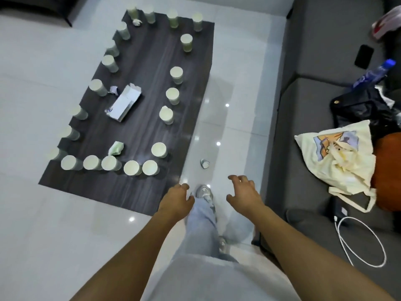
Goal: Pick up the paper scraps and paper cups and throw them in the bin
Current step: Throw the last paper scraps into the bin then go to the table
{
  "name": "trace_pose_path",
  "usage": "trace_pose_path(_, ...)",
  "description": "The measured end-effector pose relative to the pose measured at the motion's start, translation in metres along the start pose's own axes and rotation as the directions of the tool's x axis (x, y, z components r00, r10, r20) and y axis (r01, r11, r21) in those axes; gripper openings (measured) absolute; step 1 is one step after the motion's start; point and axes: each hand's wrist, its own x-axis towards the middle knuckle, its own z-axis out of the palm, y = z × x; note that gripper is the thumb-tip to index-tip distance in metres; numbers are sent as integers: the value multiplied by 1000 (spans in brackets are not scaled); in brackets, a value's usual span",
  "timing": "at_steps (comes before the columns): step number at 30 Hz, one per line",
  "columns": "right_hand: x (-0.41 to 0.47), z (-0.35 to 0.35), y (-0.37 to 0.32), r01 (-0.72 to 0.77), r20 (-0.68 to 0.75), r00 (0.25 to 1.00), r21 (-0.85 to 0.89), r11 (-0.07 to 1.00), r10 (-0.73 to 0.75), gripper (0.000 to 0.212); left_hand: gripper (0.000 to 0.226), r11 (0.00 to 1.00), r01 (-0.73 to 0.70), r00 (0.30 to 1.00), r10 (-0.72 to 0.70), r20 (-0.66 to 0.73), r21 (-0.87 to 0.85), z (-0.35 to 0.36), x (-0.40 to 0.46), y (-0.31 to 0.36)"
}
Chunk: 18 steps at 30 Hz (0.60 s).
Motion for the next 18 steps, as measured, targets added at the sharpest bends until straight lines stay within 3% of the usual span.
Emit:
trace_pose_path(10,173,-26,-1,74,142,988,-47,996,-67,62,47,993,79,996,-75,50,-93,-15,156,10)
trace_pose_path(18,354,54,28,169,147,977,-108,980,-153,61,45,974,166,986,-167,3,-153,74,301,-17)
